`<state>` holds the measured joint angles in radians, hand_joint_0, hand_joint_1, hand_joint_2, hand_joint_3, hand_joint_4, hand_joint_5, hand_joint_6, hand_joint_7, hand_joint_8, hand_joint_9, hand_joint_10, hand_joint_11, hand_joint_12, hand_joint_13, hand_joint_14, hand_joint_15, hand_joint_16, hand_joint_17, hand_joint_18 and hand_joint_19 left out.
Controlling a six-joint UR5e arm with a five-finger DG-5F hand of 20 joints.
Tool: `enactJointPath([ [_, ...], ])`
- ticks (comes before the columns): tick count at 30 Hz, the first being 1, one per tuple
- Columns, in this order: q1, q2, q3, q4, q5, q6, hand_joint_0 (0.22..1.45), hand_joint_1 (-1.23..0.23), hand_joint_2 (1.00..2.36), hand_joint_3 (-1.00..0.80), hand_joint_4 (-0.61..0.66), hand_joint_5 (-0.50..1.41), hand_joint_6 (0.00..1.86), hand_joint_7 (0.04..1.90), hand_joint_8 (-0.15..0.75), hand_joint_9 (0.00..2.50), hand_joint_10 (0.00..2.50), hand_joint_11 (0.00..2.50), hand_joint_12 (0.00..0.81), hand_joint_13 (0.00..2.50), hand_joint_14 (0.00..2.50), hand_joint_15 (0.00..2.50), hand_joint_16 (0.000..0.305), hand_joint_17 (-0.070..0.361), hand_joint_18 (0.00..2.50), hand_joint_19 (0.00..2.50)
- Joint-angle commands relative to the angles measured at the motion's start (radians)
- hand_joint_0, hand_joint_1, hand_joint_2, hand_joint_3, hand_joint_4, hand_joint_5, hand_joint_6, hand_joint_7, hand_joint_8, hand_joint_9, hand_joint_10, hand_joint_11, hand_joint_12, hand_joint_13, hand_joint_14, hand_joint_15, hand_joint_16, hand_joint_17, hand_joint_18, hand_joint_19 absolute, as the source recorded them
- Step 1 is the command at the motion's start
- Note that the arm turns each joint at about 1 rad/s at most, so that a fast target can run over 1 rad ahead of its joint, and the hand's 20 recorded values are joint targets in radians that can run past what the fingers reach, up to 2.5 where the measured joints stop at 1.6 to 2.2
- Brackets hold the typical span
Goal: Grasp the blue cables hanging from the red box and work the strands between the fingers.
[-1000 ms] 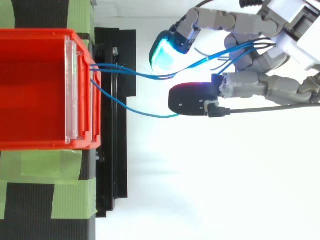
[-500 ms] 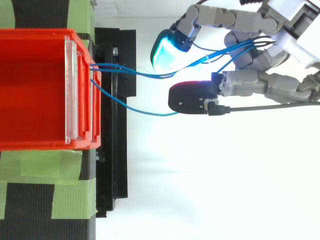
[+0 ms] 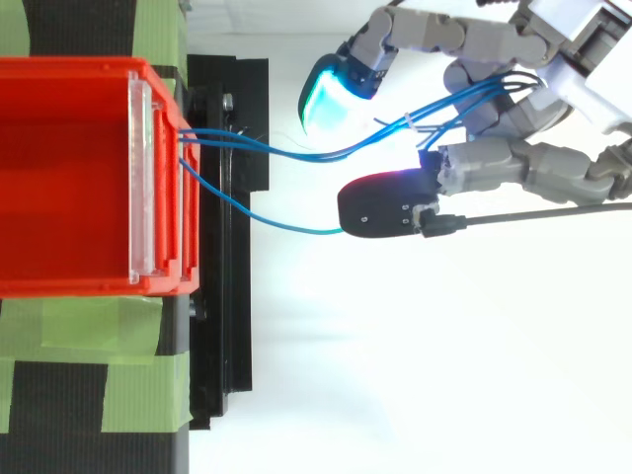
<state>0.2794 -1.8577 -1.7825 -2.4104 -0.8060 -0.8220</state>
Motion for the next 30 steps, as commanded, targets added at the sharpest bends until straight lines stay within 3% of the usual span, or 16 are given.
enactJointPath([
  [1,0.0,0.0,0.002,0.0,0.002,-0.006,0.81,-0.62,1.01,-0.64,0.28,0.38,0.02,1.2,0.532,1.78,2.5,2.5,0.684,1.96,2.5,1.71,0.243,0.182,2.5,0.6],
  [18,0.0,0.0,0.04,-0.023,0.001,-0.012,0.85,-0.65,1.01,-0.56,0.3,0.39,0.01,1.21,0.532,1.78,2.5,2.5,0.684,1.96,2.5,1.71,0.243,0.182,2.5,0.6],
  [30,0.006,0.002,0.049,-0.023,0.004,-0.016,0.82,-0.64,1.01,-0.63,0.29,0.38,0.01,1.21,0.532,1.78,2.5,2.5,0.684,1.96,2.5,1.71,0.243,0.182,2.5,0.6],
])
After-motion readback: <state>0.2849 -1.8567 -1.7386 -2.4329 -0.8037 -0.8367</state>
